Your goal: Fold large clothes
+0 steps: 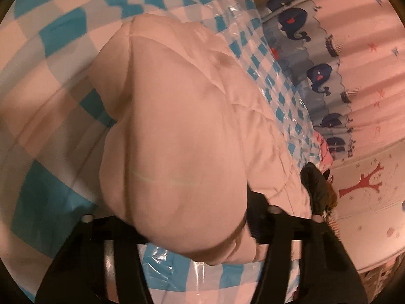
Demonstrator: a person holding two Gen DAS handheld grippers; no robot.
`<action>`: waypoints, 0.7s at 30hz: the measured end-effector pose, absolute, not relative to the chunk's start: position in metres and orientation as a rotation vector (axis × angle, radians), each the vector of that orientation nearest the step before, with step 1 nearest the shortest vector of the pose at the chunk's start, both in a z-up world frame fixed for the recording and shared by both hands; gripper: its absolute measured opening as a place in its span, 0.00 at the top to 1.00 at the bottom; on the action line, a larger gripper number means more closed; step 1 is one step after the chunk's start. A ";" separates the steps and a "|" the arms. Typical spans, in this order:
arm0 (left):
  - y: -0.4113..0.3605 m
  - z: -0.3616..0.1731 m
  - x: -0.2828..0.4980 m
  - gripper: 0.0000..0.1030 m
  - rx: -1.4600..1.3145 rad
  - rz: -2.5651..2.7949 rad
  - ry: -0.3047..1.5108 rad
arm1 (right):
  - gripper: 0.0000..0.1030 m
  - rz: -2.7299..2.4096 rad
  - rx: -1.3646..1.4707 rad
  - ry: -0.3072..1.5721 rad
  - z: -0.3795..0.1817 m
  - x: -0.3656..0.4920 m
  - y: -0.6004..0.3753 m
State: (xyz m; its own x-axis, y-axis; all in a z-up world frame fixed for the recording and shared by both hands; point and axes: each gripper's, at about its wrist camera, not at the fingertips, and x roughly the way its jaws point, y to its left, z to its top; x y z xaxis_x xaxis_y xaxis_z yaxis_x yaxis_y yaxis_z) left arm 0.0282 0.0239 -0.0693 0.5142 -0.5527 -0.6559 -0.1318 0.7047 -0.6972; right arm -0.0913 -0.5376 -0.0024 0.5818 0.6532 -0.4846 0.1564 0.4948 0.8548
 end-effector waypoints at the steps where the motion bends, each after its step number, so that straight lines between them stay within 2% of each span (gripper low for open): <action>1: 0.025 -0.066 0.026 0.62 -0.759 -0.297 1.013 | 0.76 0.373 1.020 0.911 0.006 -0.093 -0.535; 4: 0.028 -0.040 0.013 0.68 -0.725 -0.372 0.976 | 0.78 0.425 0.952 0.857 0.043 -0.106 -0.524; 7: 0.034 -0.019 -0.015 0.69 -0.704 -0.421 0.974 | 0.78 0.466 0.910 0.850 0.069 -0.134 -0.517; 12: 0.049 -0.012 -0.090 0.69 -0.653 -0.456 1.011 | 0.78 0.458 0.831 0.984 0.063 -0.220 -0.503; 14: 0.054 -0.026 -0.110 0.63 -0.646 -0.446 1.044 | 0.68 0.409 0.760 1.115 0.044 -0.247 -0.498; 16: 0.062 -0.047 -0.123 0.53 -0.690 -0.438 1.068 | 0.64 0.343 0.734 1.165 0.035 -0.265 -0.504; 17: 0.066 -0.054 -0.127 0.51 -0.712 -0.436 1.062 | 0.58 0.291 0.707 1.152 0.039 -0.271 -0.510; 19: 0.068 -0.056 -0.131 0.47 -0.713 -0.417 1.041 | 0.55 0.147 0.594 1.058 0.069 -0.275 -0.516; 20: 0.066 -0.053 -0.133 0.46 -0.693 -0.403 1.029 | 0.45 0.093 0.525 1.019 0.082 -0.273 -0.512; 21: 0.064 -0.051 -0.134 0.43 -0.685 -0.390 1.025 | 0.40 0.024 0.426 0.943 0.105 -0.268 -0.503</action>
